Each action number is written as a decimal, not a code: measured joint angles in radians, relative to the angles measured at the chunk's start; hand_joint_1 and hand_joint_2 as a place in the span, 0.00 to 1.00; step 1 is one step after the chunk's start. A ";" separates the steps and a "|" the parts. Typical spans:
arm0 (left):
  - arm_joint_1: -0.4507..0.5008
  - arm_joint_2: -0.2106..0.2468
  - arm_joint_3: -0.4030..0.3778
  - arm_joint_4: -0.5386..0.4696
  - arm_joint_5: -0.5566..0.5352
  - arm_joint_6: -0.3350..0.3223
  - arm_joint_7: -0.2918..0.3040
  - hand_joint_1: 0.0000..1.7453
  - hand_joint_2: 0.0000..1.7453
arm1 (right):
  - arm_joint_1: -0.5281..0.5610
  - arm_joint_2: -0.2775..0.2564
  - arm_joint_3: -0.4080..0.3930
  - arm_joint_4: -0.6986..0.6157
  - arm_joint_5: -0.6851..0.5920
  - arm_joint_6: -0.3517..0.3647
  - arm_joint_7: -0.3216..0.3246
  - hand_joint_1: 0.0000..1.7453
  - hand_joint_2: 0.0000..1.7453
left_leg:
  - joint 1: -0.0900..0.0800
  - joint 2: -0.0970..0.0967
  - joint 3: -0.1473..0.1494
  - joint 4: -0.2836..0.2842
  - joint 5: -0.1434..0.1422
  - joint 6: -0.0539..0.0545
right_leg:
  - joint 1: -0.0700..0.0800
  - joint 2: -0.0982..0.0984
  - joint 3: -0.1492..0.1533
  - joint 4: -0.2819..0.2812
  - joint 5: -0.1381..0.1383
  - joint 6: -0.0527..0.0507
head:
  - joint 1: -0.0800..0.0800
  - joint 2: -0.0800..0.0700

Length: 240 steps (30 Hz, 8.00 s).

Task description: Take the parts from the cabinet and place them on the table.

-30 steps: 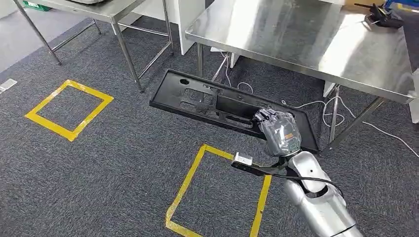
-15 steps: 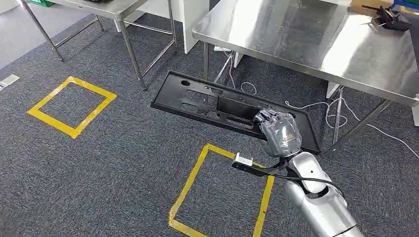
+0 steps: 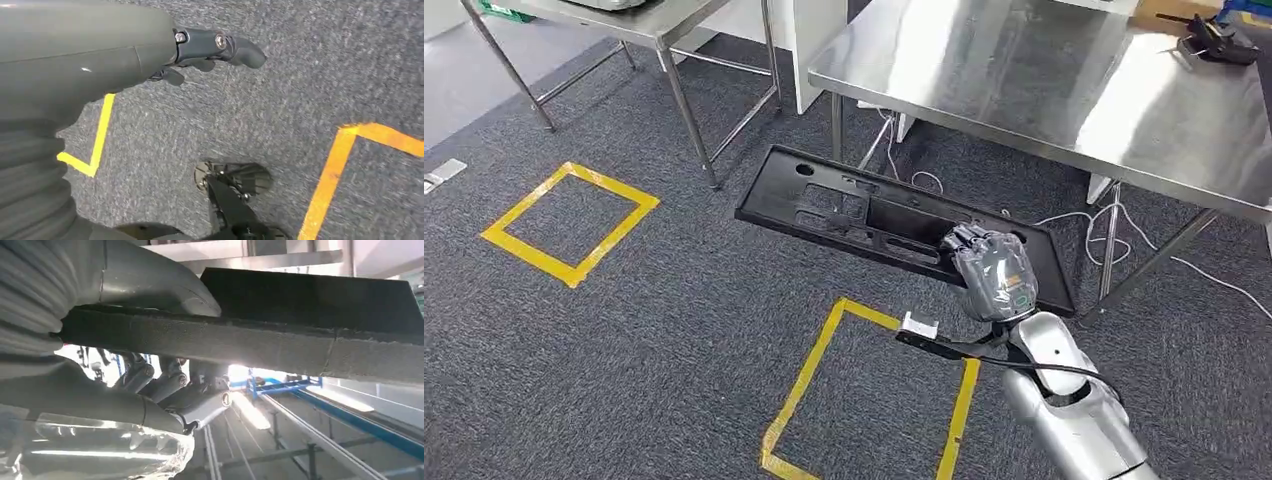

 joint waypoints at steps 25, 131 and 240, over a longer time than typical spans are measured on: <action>-0.006 -0.001 0.003 0.000 -0.006 0.000 0.006 0.00 1.00 | -0.004 0.001 0.019 0.008 0.028 -0.010 0.000 0.98 1.00 | -0.012 -0.020 -0.048 -0.025 0.082 0.053 | 0.007 0.034 -0.060 0.273 -0.158 -0.025 | 0.002 0.000; -0.014 -0.017 0.030 0.005 -0.039 -0.023 0.023 0.00 1.00 | -0.175 0.050 0.054 0.259 -0.047 0.077 -0.063 0.98 1.00 | -0.006 -0.005 -0.039 0.206 -0.097 -0.007 | 0.002 0.015 0.040 -0.045 0.040 -0.083 | -0.011 0.000; -0.046 -0.026 0.116 -0.001 -0.047 0.091 -0.056 0.00 0.00 | -0.382 0.204 0.193 0.737 -0.169 0.054 -0.179 0.00 0.00 | 0.000 -0.005 -0.156 0.261 -0.048 -0.017 | -0.003 0.020 0.062 -0.055 0.024 -0.061 | -0.013 0.000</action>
